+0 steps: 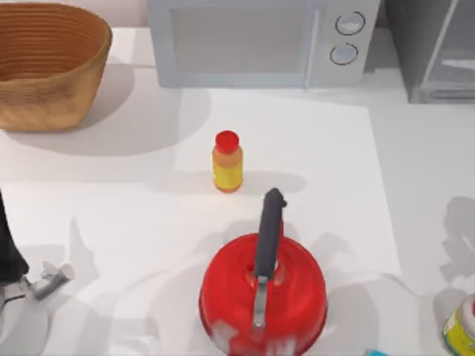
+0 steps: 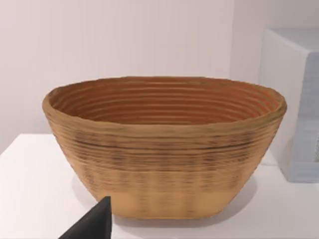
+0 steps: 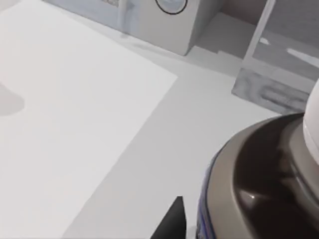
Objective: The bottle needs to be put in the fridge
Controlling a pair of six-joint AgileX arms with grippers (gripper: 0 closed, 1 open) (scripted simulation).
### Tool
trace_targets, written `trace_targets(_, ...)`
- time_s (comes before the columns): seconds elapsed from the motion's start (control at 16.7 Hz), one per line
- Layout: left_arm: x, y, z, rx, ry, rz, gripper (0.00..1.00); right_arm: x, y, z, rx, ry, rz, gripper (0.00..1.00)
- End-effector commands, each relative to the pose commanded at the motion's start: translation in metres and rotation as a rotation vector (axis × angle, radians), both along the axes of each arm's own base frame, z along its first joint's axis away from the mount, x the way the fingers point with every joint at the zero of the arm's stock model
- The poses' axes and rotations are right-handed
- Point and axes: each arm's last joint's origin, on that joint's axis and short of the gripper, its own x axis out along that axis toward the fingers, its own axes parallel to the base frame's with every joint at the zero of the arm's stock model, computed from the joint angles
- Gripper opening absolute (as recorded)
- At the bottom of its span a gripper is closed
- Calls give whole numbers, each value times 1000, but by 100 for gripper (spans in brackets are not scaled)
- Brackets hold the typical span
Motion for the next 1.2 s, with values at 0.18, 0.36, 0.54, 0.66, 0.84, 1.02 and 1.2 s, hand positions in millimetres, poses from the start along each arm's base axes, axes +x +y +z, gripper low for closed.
trace_targets(0.18, 0, 0, 0, 0, 0, 0, 100, -26, 12, -2, 40, -140, -146, 1)
trace_targets(0.36, 0, 0, 0, 0, 0, 0, 100, -41, 17, -12, 130, -254, -271, 1)
trace_targets(0.54, 0, 0, 0, 0, 0, 0, 100, -47, 19, -23, 215, -313, -354, 1)
trace_targets(0.66, 0, 0, 0, 0, 0, 0, 100, -48, 20, -27, 243, -325, -375, 1)
trace_targets(0.84, 0, 0, 0, 0, 0, 0, 100, -48, 20, -27, 244, -326, -376, 1)
trace_targets(1.02, 0, 0, 0, 0, 0, 0, 100, -48, 19, -25, 244, -327, -381, 1)
trace_targets(1.2, 0, 0, 0, 0, 0, 0, 100, -44, 16, -6, 244, -361, -402, 1)
